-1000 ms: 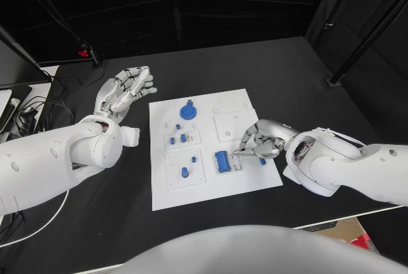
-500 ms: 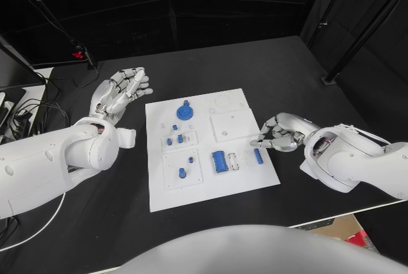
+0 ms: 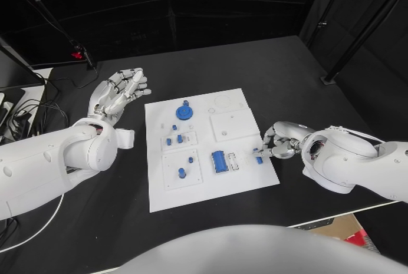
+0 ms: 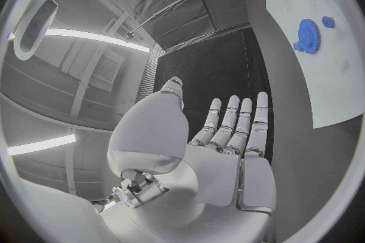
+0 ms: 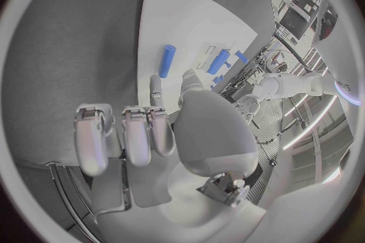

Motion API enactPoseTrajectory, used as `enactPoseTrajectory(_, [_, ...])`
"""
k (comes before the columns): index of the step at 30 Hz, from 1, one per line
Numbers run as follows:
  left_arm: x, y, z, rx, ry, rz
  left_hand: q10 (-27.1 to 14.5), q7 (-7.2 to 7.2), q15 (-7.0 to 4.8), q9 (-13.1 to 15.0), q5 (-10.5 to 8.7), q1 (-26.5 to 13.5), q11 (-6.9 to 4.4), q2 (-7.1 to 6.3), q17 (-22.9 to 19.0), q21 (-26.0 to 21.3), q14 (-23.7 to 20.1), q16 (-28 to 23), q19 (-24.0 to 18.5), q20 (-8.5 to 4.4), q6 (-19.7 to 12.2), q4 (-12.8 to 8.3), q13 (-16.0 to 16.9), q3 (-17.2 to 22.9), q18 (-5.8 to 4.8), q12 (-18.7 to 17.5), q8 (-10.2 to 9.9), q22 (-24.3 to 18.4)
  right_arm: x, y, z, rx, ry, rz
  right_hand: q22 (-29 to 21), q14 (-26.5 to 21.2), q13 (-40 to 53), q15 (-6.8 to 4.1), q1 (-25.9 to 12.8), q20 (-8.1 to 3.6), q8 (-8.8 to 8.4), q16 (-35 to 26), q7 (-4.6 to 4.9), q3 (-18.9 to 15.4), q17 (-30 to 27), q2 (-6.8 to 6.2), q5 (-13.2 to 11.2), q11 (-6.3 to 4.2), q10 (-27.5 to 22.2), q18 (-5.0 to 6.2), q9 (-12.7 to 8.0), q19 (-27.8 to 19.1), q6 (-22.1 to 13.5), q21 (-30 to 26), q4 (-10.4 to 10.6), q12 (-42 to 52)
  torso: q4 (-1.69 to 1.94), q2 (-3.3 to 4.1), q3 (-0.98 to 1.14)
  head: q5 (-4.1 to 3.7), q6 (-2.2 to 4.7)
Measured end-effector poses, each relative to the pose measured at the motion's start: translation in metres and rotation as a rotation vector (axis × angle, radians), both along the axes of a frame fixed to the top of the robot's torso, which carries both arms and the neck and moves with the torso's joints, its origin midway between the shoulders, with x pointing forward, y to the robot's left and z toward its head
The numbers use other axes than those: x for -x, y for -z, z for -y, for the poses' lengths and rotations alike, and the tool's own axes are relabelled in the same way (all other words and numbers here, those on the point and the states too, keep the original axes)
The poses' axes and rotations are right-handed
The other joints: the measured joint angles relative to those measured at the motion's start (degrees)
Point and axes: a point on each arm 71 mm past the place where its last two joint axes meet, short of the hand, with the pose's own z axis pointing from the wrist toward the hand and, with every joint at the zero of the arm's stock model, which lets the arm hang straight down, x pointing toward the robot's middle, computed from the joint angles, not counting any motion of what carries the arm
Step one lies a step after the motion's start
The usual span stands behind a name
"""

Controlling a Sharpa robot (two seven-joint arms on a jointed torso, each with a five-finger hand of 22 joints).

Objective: Assemble the parts on the task board

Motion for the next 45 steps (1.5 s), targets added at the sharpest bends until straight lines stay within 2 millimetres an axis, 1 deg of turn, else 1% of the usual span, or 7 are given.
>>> enactPoseTrajectory(21, [0.0,0.001,0.0,0.0,0.0,-0.002,0.0,0.0,0.0,0.0,0.0,0.0,0.0,0.0,-0.06,0.0,0.0,0.0,0.0,0.0,0.0,-0.04,-0.01,-0.04,0.0,0.0,0.0,-0.04,-0.006,0.008,-0.01,0.089,-0.017,-0.058,0.0,0.0,0.0,0.0,0.11,0.0,1.08,0.0,-0.44,0.0,0.0,0.7,0.24,0.0,0.0,0.0,0.52,0.0,-0.26,0.0,0.0,0.0,0.06,0.02,-0.01,-0.09,0.0])
enactPoseTrajectory(25, [0.0,0.001,-0.001,-0.001,-0.001,-0.002,0.0,0.0,0.0,-0.07,0.0,0.0,0.0,0.0,-0.12,0.0,0.0,0.23,0.0,0.0,0.0,-0.04,-0.08,-0.04,0.0,0.0,0.0,-0.04,-0.008,0.009,-0.013,0.097,-0.021,-0.061,0.0,0.0,0.0,0.0,0.39,0.0,2.01,0.0,-0.62,-0.24,0.0,1.02,-4.73,0.0,0.0,0.0,0.91,0.0,-0.4,0.0,-0.24,0.0,0.06,-0.03,-0.03,-0.04,0.0])
enactPoseTrajectory(30, [0.0,0.001,0.0,0.0,-0.001,-0.002,0.0,0.0,0.0,-0.07,0.0,0.0,0.0,0.0,-0.12,0.0,0.0,0.23,0.0,0.0,0.0,-0.04,-0.07,-0.04,0.0,0.0,0.0,-0.03,-0.012,0.009,-0.017,0.112,-0.031,-0.064,0.0,0.0,0.0,0.0,0.71,-0.01,2.7,0.0,-0.89,-0.23,0.0,1.93,-5.71,-0.22,-0.22,0.0,1.15,0.0,-0.38,0.0,-0.24,0.0,0.06,-0.04,-0.03,-0.08,0.0])
enactPoseTrajectory(34, [0.0,0.001,0.0,0.0,0.0,-0.002,0.0,0.0,0.0,-0.07,0.0,0.0,0.0,0.0,-0.13,0.0,0.0,0.23,0.0,0.0,0.0,-0.02,-0.07,-0.06,0.0,0.17,0.0,-0.03,-0.016,0.011,-0.019,0.126,-0.038,-0.065,0.0,0.0,0.0,0.0,2.98,-0.01,3.29,0.0,-0.73,-0.08,0.0,2.68,-5.71,-0.44,0.0,0.0,9.55,0.0,-0.76,0.0,-0.38,0.0,0.06,-0.04,-0.02,-0.05,0.0])
enactPoseTrajectory(36, [0.0,0.001,-0.001,0.0,-0.001,-0.003,0.0,0.0,0.0,-0.07,0.0,0.0,0.0,0.0,-0.17,0.0,0.0,0.23,0.0,0.0,0.0,0.12,-0.07,-0.19,0.0,0.22,0.0,-0.03,-0.017,0.013,-0.02,0.136,-0.042,-0.069,0.0,0.0,0.0,0.0,3.91,-0.01,3.18,0.0,-0.73,-0.08,0.0,2.78,-5.71,-0.44,0.0,0.0,17.71,0.0,-1.35,0.0,-0.38,0.0,0.06,-0.04,-0.02,0.02,0.0])
enactPoseTrajectory(38, [0.0,0.001,-0.001,0.0,-0.001,-0.003,0.0,0.0,0.0,-0.07,0.0,0.0,0.0,0.0,-0.17,0.0,0.0,0.23,0.0,0.0,0.0,0.12,-0.07,-0.19,-0.01,0.23,0.0,-0.03,-0.018,0.014,-0.021,0.142,-0.046,-0.071,0.0,0.0,0.0,0.0,4.81,-0.01,3.18,0.0,-0.73,0.07,0.0,2.81,-5.71,-0.44,0.0,-0.01,22.28,0.0,-1.36,0.0,-0.53,0.0,0.06,-0.02,-0.01,0.05,0.0])
enactPoseTrajectory(45, [0.001,0.001,-0.001,0.0,-0.001,-0.003,0.0,0.0,0.0,-0.07,0.0,0.3,0.0,0.3,-0.23,0.0,0.0,0.23,0.0,0.0,0.0,0.12,-0.13,-0.19,0.0,0.22,0.0,-0.03,-0.019,0.014,-0.024,0.152,-0.059,-0.072,0.0,0.0,0.01,0.0,10.14,-0.01,3.11,0.0,-0.97,2.14,-0.01,3.06,-6.21,-0.44,0.0,0.0,23.9,0.0,-1.65,0.0,-2.44,0.0,0.05,0.01,-0.02,0.21,0.0])
